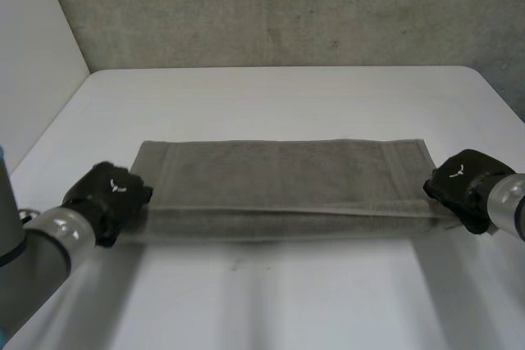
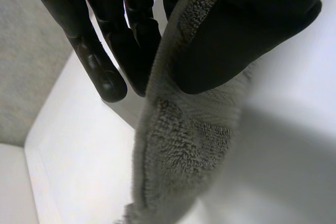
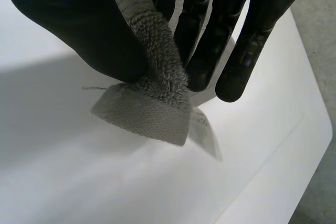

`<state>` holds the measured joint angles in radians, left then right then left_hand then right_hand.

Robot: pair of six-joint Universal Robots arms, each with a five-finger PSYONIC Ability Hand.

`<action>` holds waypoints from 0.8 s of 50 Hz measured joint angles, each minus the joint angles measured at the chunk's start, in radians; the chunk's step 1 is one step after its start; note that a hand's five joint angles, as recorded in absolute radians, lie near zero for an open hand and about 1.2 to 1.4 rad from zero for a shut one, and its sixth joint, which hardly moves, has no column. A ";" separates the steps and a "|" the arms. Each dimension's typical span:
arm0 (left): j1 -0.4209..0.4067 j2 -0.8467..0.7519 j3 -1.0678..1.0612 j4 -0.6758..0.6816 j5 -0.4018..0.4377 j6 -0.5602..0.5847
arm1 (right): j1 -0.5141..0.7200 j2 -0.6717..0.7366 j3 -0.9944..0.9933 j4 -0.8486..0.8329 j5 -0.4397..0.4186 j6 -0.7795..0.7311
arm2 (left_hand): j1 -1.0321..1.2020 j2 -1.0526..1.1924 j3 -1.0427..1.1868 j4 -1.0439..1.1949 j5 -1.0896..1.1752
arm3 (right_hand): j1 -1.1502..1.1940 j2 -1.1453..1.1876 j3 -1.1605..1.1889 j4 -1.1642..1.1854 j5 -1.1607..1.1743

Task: Fold the towel.

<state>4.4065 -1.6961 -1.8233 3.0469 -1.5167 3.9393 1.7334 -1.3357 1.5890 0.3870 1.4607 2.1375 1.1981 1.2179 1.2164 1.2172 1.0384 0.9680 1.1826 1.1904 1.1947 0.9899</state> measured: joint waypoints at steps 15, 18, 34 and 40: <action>-0.012 -0.498 0.383 0.349 0.029 -0.004 | 0.039 0.312 -0.209 -0.368 0.032 0.124 | 0.003 0.000 0.000 0.000 0.000 | 0.000 0.000 0.000 0.000 0.001; -0.014 -0.598 0.501 0.379 0.028 -0.003 | 0.051 0.409 -0.293 -0.459 0.037 0.151 | 0.003 0.000 0.000 0.000 0.000 | 0.000 0.000 0.000 0.000 0.002; -0.044 -0.825 0.814 0.411 0.028 -0.003 | 0.101 0.672 -0.510 -0.597 0.158 0.058 | -0.873 -0.888 -0.871 -0.878 -0.863 | -0.757 -0.948 -0.960 -0.957 -0.913; -0.061 -0.805 0.813 0.434 0.025 -0.008 | 0.106 0.620 -0.499 -0.618 0.208 0.087 | -0.990 -1.015 -1.011 -1.015 -0.989 | -0.761 -0.959 -0.978 -0.965 -0.929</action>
<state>4.3450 -2.5011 -1.0105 3.4805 -1.4913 3.9314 1.8390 -0.7153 1.0895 -0.2315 1.6686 2.2248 0.2081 0.2024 0.2056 0.2027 0.0490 0.2072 0.2232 0.2122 0.2301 0.0606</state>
